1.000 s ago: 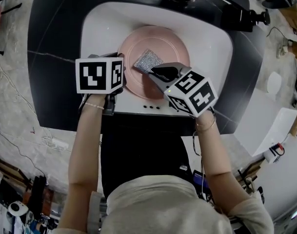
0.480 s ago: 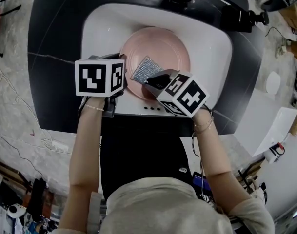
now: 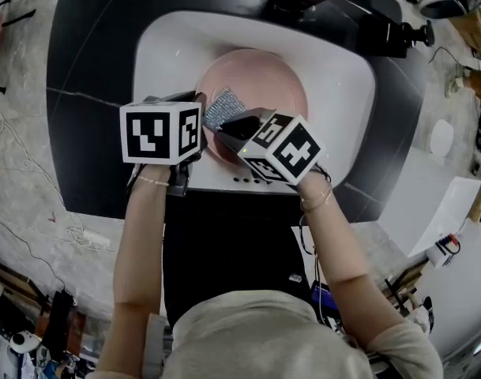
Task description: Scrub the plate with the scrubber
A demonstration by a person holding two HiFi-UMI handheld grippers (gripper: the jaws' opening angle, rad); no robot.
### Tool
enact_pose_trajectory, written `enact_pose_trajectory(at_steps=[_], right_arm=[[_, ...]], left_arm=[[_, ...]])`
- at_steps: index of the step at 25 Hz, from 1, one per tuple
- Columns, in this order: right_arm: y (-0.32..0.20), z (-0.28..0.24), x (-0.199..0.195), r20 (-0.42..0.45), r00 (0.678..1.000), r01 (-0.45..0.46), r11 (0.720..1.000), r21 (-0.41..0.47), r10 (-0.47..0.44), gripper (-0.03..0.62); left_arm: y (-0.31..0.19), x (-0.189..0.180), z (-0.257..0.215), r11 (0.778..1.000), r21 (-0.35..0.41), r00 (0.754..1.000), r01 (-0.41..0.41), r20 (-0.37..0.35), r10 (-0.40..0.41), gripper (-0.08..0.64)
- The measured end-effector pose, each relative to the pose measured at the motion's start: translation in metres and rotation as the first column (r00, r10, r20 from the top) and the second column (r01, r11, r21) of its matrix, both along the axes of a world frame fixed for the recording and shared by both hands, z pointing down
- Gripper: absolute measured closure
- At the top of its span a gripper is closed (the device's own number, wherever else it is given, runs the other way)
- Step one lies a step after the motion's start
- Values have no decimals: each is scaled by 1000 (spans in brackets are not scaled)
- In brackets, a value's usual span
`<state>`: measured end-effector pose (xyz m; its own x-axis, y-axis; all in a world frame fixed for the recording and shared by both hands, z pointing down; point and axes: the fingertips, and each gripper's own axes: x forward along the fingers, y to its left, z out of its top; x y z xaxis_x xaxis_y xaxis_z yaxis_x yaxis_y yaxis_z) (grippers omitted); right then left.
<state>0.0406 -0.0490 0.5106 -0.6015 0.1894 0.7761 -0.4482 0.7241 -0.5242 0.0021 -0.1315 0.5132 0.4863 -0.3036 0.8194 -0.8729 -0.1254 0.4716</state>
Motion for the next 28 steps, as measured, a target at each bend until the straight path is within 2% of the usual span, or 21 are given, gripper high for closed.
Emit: enact_pose_trajectory(at_steps=[5, 16, 28], right_arm=[[-20, 5, -4, -2, 999, -44, 998, 44, 44, 549], [-39, 13, -5, -10, 998, -55, 995, 79, 56, 552], [-78, 29, 10, -15, 983, -180, 979, 94, 183, 554]], left_arm=[[1, 0, -1, 1000, -2, 1000, 7, -1, -7, 509], [1, -4, 0, 1000, -4, 1000, 6, 13, -6, 511], [4, -5, 3, 1000, -8, 999, -4, 33, 4, 509]])
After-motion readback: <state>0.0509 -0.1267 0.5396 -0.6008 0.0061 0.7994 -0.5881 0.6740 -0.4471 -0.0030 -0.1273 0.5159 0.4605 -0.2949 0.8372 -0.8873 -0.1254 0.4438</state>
